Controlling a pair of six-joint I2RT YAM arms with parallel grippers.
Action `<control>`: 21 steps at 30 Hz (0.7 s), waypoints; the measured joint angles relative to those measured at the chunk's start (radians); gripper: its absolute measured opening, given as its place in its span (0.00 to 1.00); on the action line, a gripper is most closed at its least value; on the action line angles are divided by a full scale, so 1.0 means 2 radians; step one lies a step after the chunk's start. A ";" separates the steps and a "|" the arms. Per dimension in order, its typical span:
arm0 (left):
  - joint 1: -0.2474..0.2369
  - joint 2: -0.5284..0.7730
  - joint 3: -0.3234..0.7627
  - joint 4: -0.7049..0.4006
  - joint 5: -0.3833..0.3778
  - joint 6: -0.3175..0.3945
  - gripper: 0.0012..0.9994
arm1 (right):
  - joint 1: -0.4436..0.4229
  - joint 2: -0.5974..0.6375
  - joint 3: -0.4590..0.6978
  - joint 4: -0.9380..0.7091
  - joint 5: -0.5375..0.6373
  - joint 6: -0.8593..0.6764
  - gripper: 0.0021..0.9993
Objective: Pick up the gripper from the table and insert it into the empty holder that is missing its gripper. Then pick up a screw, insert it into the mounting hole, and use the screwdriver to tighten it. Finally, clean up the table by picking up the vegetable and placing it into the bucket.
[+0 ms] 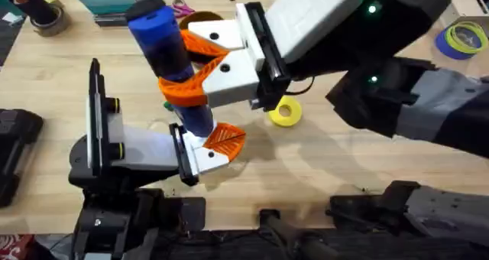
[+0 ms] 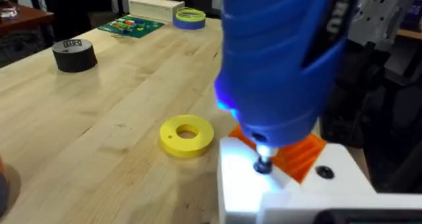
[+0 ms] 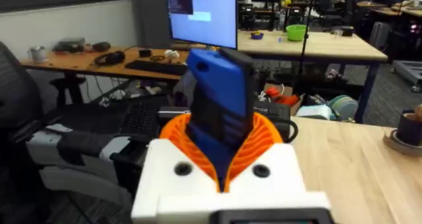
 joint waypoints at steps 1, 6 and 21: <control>0.000 0.000 0.000 0.000 0.000 0.000 0.00 | -0.001 0.000 0.001 -0.002 -0.002 0.000 0.02; 0.000 0.000 0.000 0.000 0.000 0.000 0.00 | -0.005 0.000 0.004 -0.008 -0.007 0.000 0.02; 0.000 -0.001 0.000 0.000 -0.002 0.002 0.00 | -0.005 0.000 0.014 -0.014 -0.013 0.004 0.02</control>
